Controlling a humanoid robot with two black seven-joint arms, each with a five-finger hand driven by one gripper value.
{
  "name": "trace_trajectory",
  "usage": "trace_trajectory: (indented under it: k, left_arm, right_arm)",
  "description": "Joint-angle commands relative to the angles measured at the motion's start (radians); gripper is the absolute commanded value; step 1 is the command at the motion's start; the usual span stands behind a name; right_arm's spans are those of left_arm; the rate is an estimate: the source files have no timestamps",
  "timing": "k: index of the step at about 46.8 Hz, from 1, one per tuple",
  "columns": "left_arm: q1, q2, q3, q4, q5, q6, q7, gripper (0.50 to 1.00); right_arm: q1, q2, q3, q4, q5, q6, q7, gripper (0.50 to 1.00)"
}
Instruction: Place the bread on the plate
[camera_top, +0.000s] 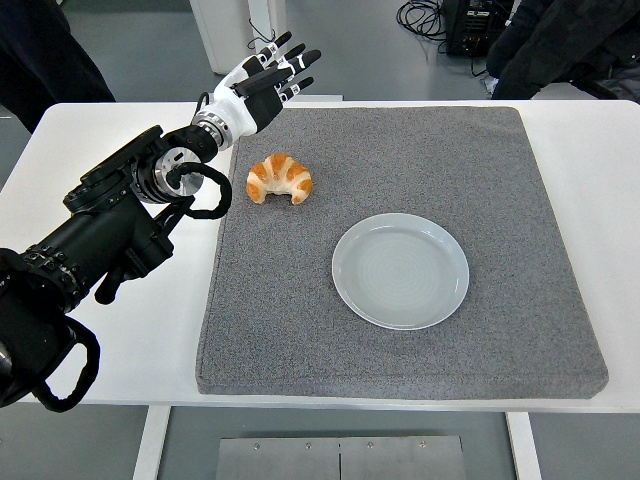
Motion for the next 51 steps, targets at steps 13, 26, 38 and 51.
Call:
trace_trajectory:
  k: [13, 26, 38, 51]
  left_arm:
    - [-0.001, 0.000, 0.004, 0.000, 0.001, 0.003, 0.000, 0.983]
    - [-0.006, 0.000, 0.007, 0.000, 0.014, 0.017, 0.006, 0.984]
    - [-0.021, 0.028, 0.041, -0.002, 0.023, -0.011, 0.014, 0.984]
    - [-0.075, 0.095, 0.156, -0.015, 0.040, -0.025, 0.017, 0.984]
  right_arm:
    - [0.000, 0.000, 0.000, 0.000, 0.000, 0.000, 0.000, 1.000]
    - [0.000, 0.000, 0.000, 0.000, 0.000, 0.000, 0.000, 1.000]
    - [0.000, 0.000, 0.000, 0.000, 0.001, 0.000, 0.000, 1.000]
    - [0.000, 0.000, 0.000, 0.000, 0.000, 0.000, 0.000, 1.000]
